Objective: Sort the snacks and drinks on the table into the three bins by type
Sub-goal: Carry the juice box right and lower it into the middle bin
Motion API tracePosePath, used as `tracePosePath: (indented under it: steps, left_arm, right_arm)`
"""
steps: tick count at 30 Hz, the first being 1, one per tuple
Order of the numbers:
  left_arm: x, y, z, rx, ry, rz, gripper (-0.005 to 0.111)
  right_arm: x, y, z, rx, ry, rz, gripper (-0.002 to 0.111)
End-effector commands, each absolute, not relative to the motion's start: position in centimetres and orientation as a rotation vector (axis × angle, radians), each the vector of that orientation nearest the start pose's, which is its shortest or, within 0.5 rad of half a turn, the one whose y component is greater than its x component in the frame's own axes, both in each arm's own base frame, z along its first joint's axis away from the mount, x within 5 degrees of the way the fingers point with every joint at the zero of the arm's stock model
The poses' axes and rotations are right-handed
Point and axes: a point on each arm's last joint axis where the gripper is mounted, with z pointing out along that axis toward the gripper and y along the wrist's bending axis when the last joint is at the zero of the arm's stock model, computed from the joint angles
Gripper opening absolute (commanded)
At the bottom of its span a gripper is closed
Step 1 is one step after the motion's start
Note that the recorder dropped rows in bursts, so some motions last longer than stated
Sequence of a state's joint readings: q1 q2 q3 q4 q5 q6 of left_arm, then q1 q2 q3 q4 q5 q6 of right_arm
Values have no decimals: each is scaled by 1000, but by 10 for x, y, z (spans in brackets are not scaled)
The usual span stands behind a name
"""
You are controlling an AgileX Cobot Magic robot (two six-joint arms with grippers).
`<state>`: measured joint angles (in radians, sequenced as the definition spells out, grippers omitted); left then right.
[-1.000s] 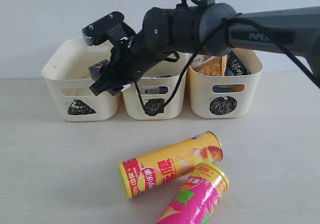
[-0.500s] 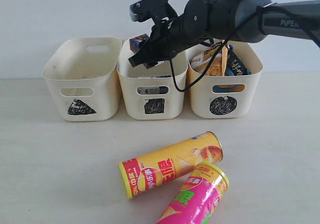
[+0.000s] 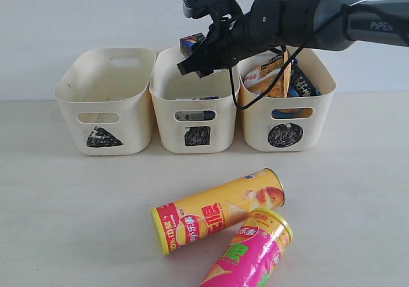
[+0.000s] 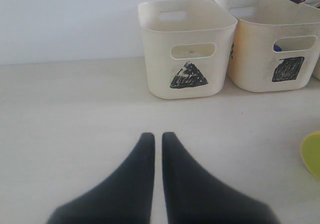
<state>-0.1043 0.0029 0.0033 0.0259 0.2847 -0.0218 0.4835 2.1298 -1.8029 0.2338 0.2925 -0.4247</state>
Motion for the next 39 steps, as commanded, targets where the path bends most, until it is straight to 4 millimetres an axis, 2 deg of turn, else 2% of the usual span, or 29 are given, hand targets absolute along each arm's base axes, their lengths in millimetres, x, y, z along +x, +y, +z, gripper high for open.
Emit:
tracePosePath:
  steps: [1, 4, 12, 20, 29, 31, 34, 36, 39]
  left_arm:
    - [55, -5, 188, 75, 1759, -79, 4]
    - [55, -5, 188, 75, 1759, -79, 4]
    - [55, -5, 188, 75, 1759, -79, 4]
    - [55, -5, 188, 75, 1759, -79, 4]
    - [55, -5, 188, 75, 1761, -79, 4]
    - [55, -5, 188, 75, 1761, -79, 4]
    - [55, -5, 188, 75, 1761, -79, 4]
    - [55, -5, 188, 75, 1761, -79, 4]
    - [55, -5, 188, 75, 1761, -79, 4]
  right_arm:
    - [451, 237, 277, -688, 1892, 237, 0]
    - [453, 238, 275, -669, 1878, 238, 0]
    - [464, 240, 250, -633, 1892, 239, 0]
    - [468, 241, 233, -633, 1921, 238, 0]
    - [469, 241, 230, -621, 1927, 244, 1]
    - [468, 241, 230, -620, 1929, 245, 16]
    - [468, 241, 230, -620, 1929, 245, 57]
    - [469, 241, 230, -619, 1928, 245, 73]
    - [469, 241, 230, -618, 1926, 245, 73]
